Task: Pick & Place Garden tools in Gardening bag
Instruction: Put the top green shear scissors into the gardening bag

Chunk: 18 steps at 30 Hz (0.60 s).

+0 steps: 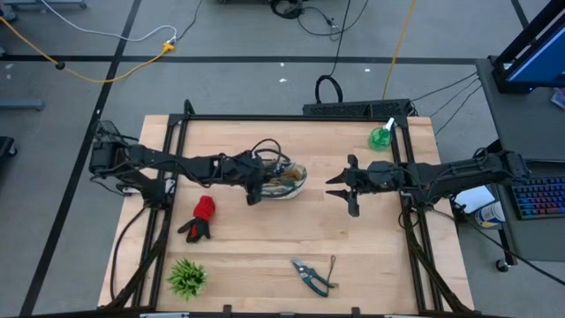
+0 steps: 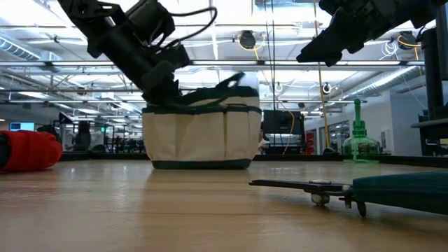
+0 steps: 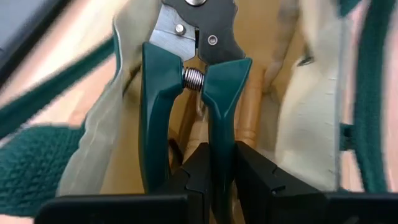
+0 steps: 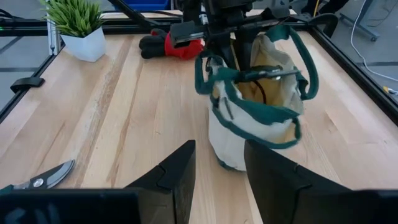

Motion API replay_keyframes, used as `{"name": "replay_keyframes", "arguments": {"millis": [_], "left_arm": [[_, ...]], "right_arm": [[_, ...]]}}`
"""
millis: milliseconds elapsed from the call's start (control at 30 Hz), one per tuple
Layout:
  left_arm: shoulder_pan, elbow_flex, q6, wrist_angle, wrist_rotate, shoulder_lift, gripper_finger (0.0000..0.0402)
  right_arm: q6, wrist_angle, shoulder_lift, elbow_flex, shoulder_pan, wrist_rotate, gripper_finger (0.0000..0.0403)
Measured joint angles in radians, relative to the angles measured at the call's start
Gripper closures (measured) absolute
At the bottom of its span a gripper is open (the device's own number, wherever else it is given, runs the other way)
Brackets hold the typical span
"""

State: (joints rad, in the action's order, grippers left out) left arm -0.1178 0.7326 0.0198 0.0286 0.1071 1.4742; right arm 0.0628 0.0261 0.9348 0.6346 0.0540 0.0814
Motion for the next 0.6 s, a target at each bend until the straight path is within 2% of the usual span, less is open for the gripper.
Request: {"name": "replay_keyframes", "arguments": {"millis": [100,300,467,600], "left_arm": [[-0.017,0.0,-0.019,-0.034,-0.052,0.0,0.035],[-0.024,0.0,-0.199,-0.062,-0.109,0.0,0.035],[-0.028,0.0,-0.29,-0.083,-0.113,0.0,0.0348],[-0.028,0.0,-0.296,-0.082,-0.107,0.0,0.0328]], "right_arm": [[0.0,0.0,0.0,0.0,0.0,0.0,0.0273],[-0.006,0.0,0.0,0.0,0.0,0.0,0.0273],[-0.008,0.0,0.0,0.0,0.0,0.0,0.0273],[-0.008,0.0,0.0,0.0,0.0,0.0,0.0273]]}}
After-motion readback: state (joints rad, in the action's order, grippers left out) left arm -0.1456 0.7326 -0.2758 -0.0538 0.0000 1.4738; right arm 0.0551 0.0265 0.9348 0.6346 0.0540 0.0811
